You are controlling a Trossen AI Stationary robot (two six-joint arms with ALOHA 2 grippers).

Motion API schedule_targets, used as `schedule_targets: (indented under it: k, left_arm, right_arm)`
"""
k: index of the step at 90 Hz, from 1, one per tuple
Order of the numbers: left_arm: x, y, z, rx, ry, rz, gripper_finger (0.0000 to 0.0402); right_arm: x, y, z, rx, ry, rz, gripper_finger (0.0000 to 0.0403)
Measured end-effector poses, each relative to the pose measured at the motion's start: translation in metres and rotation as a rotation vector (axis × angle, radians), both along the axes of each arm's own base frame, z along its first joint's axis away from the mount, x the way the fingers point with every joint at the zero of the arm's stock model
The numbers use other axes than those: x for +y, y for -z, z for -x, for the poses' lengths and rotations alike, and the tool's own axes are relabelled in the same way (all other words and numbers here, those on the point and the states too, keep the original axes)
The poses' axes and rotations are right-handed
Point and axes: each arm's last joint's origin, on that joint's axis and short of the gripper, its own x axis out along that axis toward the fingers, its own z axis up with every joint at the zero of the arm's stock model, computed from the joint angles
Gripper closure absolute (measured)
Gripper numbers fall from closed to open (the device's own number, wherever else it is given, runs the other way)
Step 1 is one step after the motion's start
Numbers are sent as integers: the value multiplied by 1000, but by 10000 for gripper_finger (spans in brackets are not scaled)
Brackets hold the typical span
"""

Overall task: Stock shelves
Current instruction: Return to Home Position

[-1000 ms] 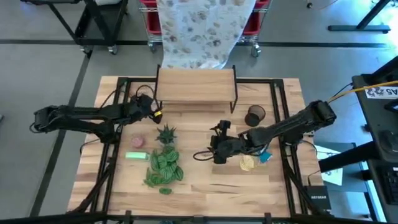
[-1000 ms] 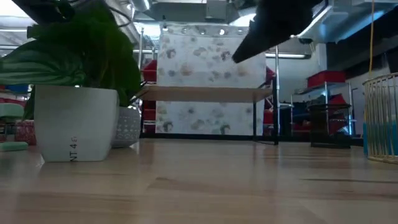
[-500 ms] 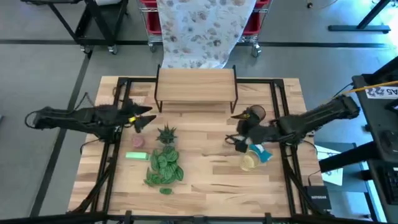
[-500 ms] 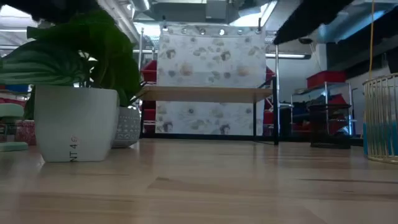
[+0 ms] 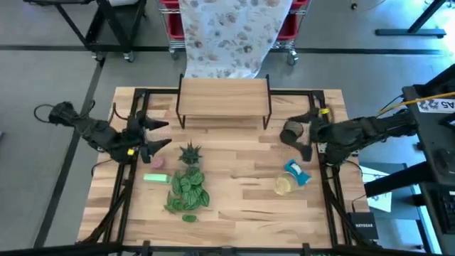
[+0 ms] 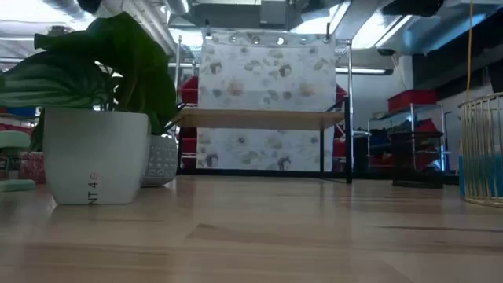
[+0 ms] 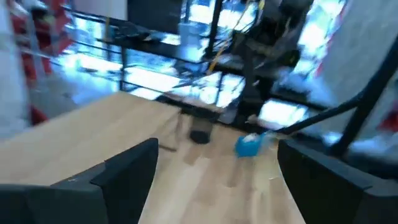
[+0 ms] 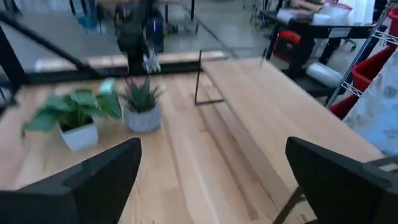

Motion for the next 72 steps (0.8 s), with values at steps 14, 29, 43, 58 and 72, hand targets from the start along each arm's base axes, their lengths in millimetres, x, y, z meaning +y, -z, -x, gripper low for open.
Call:
schedule_targets:
  k: [14, 29, 43, 58, 72]
  left_arm:
    - [-4, -11, 12, 14, -88, -78, 87]
    - [20, -6, 31, -39, -225, 52, 87]
    - [32, 6, 40, -52, -330, 87, 87]
    - [33, 21, 35, -9, -227, 138, 87]
    - [35, 41, 25, 18, -150, 171, 87]
  right_arm:
    - [-10, 12, 30, -90, -10, -73, 18]
    - [-15, 29, 44, -193, -15, -128, 18]
    - [-14, 37, 44, -241, -41, -145, 17]
    - [-14, 39, 44, -234, -43, -136, 17]
    - [-13, 37, 43, -240, -76, -125, 17]
